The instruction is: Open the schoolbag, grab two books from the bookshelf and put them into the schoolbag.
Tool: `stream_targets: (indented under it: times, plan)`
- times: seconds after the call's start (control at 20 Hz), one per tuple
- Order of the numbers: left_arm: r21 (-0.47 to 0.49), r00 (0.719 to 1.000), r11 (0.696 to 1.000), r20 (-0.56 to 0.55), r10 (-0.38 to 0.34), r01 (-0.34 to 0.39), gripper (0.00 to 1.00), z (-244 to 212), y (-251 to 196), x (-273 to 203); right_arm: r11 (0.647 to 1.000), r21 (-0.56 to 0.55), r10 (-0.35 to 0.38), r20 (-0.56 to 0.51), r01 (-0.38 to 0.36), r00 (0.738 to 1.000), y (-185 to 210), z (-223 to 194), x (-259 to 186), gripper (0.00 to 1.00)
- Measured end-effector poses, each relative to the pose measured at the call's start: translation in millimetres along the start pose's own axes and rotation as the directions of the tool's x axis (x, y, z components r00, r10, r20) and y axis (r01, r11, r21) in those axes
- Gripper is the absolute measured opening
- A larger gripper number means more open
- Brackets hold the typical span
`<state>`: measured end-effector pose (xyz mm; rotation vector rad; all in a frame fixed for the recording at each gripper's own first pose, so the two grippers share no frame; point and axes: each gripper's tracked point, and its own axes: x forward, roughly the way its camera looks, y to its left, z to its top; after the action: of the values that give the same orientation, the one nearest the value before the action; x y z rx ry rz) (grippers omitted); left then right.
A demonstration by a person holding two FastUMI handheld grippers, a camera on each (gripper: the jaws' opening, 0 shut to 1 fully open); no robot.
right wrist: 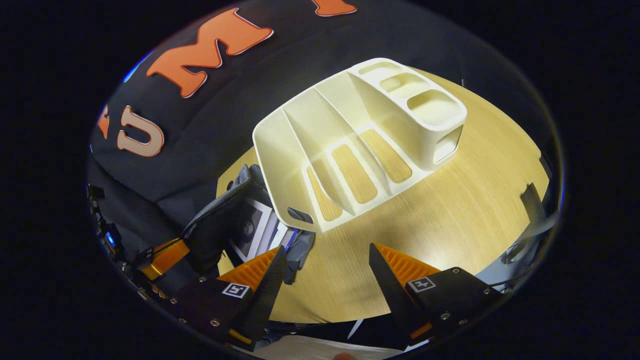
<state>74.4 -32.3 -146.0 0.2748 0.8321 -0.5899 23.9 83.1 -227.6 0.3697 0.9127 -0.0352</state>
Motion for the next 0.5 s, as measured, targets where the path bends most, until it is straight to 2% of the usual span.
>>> stream_targets:
  times: [0.15, 0.2, 0.25, 0.45, 0.5]
  plan:
    - [-0.063, 1.000, 0.998, 0.007, 0.015, -0.015, 0.11, -10.5, -17.2, 1.4, 0.999, -0.048, -0.004, -0.027, 0.003, 1.000, -13.4, 6.4, -5.1, 0.99]
    - [-0.071, 1.000, 0.997, 0.005, 0.023, -0.023, 0.16, -14.2, -21.2, -0.9, 0.998, -0.058, -0.004, -0.035, 0.002, 0.999, -15.1, 6.2, -6.5, 0.98]
    - [-0.074, 1.000, 0.997, 0.008, 0.021, -0.021, 0.26, -16.8, -25.3, -1.9, 0.998, -0.067, -0.002, -0.041, -0.001, 0.999, -15.3, 7.3, -7.4, 0.98]
    - [-0.083, 0.999, 0.996, 0.034, 0.026, -0.023, 0.95, -17.5, -32.8, 6.7, 0.991, -0.133, -0.024, -0.019, 0.021, 1.000, -16.0, 14.2, -4.7, 0.98]
    - [-0.090, 0.998, 0.996, 0.058, 0.031, -0.026, 0.97, -14.3, -35.1, 8.8, 0.988, -0.150, -0.038, 0.014, 0.040, 0.999, -15.7, 20.0, -4.4, 0.99]
